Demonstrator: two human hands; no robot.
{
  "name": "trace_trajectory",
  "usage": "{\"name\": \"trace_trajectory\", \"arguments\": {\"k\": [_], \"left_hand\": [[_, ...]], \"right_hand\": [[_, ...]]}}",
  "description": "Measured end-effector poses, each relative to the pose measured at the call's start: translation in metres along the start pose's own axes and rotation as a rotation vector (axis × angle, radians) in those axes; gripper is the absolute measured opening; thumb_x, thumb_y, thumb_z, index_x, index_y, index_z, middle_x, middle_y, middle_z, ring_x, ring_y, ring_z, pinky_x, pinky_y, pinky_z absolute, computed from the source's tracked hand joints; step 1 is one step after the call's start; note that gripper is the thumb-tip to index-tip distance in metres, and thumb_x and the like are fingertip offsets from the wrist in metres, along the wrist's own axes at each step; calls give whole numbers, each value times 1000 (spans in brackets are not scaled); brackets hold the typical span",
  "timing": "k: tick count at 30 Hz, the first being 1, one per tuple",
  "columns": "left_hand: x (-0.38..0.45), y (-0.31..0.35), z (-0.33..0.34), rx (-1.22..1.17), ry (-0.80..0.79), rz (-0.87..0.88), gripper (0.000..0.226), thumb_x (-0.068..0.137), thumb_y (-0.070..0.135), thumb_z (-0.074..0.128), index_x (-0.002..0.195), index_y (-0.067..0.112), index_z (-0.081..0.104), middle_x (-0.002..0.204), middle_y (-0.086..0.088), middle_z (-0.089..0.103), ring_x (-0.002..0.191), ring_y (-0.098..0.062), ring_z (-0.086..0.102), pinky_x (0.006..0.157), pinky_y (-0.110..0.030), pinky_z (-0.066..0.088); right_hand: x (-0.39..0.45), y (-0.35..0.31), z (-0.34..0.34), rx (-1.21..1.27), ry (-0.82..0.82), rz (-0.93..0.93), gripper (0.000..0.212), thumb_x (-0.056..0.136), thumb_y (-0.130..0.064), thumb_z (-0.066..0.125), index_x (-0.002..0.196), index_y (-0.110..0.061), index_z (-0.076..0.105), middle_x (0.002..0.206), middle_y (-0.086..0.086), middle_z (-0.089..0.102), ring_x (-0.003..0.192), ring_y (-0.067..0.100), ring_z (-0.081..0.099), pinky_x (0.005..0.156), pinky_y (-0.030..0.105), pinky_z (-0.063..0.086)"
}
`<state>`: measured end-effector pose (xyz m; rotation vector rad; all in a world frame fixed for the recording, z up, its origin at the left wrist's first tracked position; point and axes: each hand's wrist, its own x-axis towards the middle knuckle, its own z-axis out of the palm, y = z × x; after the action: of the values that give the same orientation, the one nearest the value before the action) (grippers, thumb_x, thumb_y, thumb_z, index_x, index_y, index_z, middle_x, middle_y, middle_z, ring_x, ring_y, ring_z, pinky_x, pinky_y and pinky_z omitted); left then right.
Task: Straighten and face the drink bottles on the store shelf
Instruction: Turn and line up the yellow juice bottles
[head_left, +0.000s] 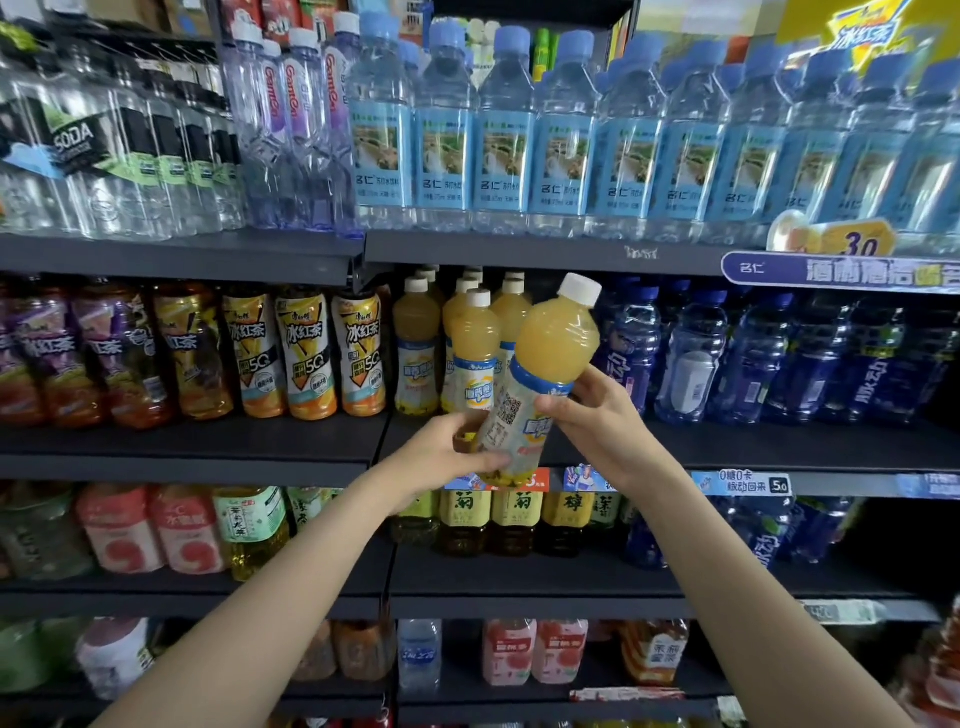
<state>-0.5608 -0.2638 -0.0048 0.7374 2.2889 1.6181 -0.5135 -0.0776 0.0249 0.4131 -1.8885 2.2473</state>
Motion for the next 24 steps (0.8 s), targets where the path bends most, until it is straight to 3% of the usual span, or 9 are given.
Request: {"name": "trace_trajectory", "arguments": {"k": [3,5,7,10,12,18,21,24], "left_hand": [[1,-4,11,-66,40,10,59,73,34,73,126,22,49,124,4,59,116,-13,54,103,-37,43],[4,-6,23,-88,171,17,58,77,31,73,127,18,47,119,3,59,113,-15,55,98,-36,46],[9,-7,31,37,315,54,57,79,25,73,128,14,45,116,4,54,110,-13,52,91,-29,45],[16,-10,26,197,385,162,51,79,20,74,124,10,51,110,5,54,106,-10,51,85,-23,42],[22,-11,14,196,390,186,45,80,16,72,120,7,54,107,4,57,107,-13,55,89,-25,46],[46,-21,-12,216,497,124,41,82,15,69,118,6,52,114,-1,57,106,-11,53,90,-21,39],[64,-27,-10,254,507,93,47,82,16,70,123,6,48,122,-5,55,116,-17,51,90,-20,37],[86,-28,-8,263,532,-2,60,81,22,71,130,7,40,130,-8,50,121,-20,48,90,-24,38]], "right_hand": [[5,-1,4,-150,37,-4,40,79,-13,69,118,-12,58,114,4,67,107,17,64,92,31,52],[14,-1,10,-394,156,-5,43,78,-19,74,117,-13,57,109,1,68,100,14,65,88,30,54],[22,4,16,-566,262,15,56,69,-25,83,116,-12,55,105,2,67,97,15,63,84,32,54],[24,14,12,-569,327,11,56,65,-20,86,113,-11,59,101,0,68,93,14,64,77,27,54],[25,18,3,-614,372,-13,57,66,-18,86,114,-10,58,102,0,66,92,14,62,78,27,51],[50,27,-34,-800,529,67,57,73,-10,79,121,1,50,116,15,59,102,25,55,80,32,43],[71,36,-48,-808,558,128,58,74,-11,79,123,1,49,119,17,58,111,32,55,82,35,44],[88,48,-51,-834,554,138,53,79,-14,76,122,1,47,119,18,58,108,32,56,75,32,42]]}}
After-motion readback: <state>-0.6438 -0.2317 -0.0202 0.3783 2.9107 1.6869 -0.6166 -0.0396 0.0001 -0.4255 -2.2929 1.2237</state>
